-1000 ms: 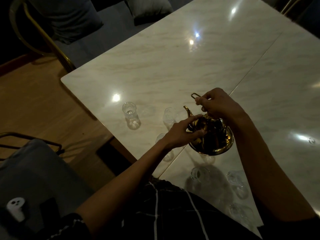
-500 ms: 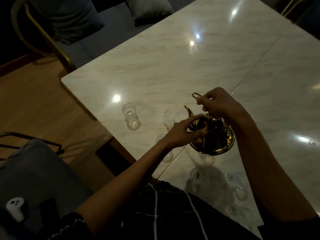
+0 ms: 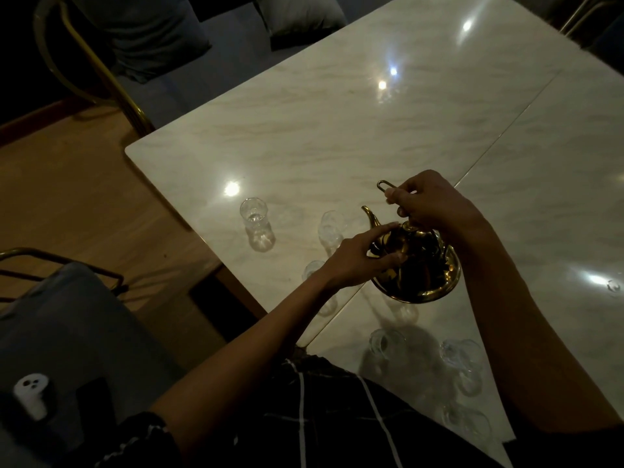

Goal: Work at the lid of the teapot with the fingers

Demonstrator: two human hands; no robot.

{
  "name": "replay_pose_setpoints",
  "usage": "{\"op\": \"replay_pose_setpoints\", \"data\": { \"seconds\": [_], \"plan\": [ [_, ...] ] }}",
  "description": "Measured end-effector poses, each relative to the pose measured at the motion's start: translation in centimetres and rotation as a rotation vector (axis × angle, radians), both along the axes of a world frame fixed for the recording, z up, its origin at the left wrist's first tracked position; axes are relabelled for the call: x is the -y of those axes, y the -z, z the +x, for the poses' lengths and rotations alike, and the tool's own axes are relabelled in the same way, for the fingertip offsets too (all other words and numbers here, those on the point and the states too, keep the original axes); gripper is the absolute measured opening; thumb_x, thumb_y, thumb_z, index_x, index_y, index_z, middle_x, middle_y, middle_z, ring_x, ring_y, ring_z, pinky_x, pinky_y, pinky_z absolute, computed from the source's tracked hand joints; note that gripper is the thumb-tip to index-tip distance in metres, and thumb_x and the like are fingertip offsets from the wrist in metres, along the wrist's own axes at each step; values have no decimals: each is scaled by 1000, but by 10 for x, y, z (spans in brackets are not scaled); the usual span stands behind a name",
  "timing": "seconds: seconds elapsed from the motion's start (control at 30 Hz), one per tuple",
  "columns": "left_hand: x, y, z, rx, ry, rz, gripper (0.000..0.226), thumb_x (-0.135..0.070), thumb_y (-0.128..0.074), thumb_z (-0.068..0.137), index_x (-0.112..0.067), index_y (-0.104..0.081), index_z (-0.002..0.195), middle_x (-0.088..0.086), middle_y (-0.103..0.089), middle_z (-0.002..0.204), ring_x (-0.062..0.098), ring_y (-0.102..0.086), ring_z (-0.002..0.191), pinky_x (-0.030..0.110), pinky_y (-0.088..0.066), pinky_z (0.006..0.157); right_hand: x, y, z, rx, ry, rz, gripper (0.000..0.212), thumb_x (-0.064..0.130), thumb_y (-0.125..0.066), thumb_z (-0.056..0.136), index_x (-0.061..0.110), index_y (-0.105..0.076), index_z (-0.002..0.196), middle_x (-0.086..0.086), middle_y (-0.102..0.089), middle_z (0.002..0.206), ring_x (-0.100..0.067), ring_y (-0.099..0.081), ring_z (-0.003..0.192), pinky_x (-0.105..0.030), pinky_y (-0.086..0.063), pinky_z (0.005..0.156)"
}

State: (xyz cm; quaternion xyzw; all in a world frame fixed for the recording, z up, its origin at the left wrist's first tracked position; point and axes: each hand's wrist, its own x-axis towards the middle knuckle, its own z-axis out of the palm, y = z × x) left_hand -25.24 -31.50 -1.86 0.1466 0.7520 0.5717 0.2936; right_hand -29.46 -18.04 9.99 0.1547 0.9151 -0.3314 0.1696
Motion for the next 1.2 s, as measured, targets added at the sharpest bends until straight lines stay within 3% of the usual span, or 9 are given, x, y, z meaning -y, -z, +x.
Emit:
{"op": "replay_pose_setpoints", "data": {
  "seconds": [0.47, 0.7, 0.9, 1.1, 1.2],
  "plan": [
    [-9, 5, -1, 40, -15, -29, 65, -34, -70, 98, -32, -42, 157, 4, -57, 150, 7, -49, 125, 28, -40, 105, -13, 14, -2, -9, -33, -20, 33, 31, -56, 100, 5, -72, 111, -2, -64, 76, -13, -60, 67, -26, -46, 57],
    [-11, 18, 0, 104, -38, -69, 66, -40, -74, 94, -37, -44, 154, 0, -62, 144, 16, -55, 133, 40, -45, 113, -17, 32, 3, -54, -17, -51, 32, 32, -56, 99, 5, -73, 105, -3, -65, 74, -13, -60, 63, -26, -46, 55],
    [-10, 26, 2, 157, -37, -92, 70, -42, -75, 92, -40, -42, 154, 2, -57, 149, 22, -48, 140, 50, -42, 117, -14, 45, 11, -80, 2, -78, 33, 32, -55, 98, 5, -74, 100, -9, -69, 78, -16, -62, 67, -37, -53, 71],
    [15, 35, 4, 137, -47, -56, 71, -34, -78, 91, -37, -44, 154, 0, -59, 147, 15, -54, 130, 37, -50, 110, 9, 50, 17, -39, 17, -98, 32, 36, -54, 98, 11, -72, 99, -6, -69, 84, -17, -66, 78, -44, -58, 83],
    [38, 37, 4, 87, -59, -62, 71, -33, -78, 92, -39, -44, 154, 0, -59, 146, 16, -59, 126, 34, -52, 107, 30, 50, 17, -36, -10, -91, 33, 44, -56, 94, 14, -71, 100, -8, -67, 98, -22, -67, 91, -48, -57, 87]
  ]
}}
